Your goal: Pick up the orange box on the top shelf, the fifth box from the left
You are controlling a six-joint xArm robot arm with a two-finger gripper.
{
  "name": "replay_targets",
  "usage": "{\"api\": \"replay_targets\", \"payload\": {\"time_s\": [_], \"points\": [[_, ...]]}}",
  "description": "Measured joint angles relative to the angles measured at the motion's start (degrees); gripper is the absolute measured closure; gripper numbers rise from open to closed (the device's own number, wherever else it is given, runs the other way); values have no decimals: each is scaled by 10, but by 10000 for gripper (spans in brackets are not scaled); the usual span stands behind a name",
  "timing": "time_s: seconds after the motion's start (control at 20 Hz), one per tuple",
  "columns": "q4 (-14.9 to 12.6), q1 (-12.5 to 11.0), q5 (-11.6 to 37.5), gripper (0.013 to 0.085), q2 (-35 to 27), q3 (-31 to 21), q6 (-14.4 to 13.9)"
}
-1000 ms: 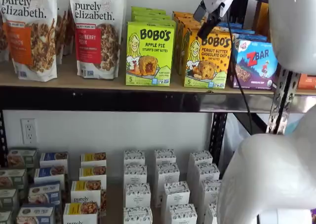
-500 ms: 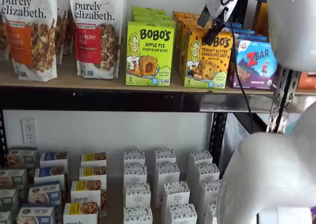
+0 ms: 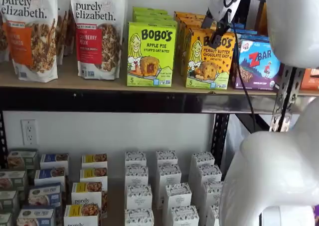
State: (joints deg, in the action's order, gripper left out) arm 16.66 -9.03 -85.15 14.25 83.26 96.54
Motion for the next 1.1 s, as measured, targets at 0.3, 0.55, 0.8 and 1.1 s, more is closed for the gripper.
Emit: {"api": "replay_targets", "payload": {"time_s": [0.3,0.55,0.8,1.1], "points": [[-26,13,-15,130,-17,14,-9],[-44,20,-59,130,-42,50,-16],[-51,23,-70,130,-50,59,-19],[-66,37,-86,130,-62,74,-30]]}}
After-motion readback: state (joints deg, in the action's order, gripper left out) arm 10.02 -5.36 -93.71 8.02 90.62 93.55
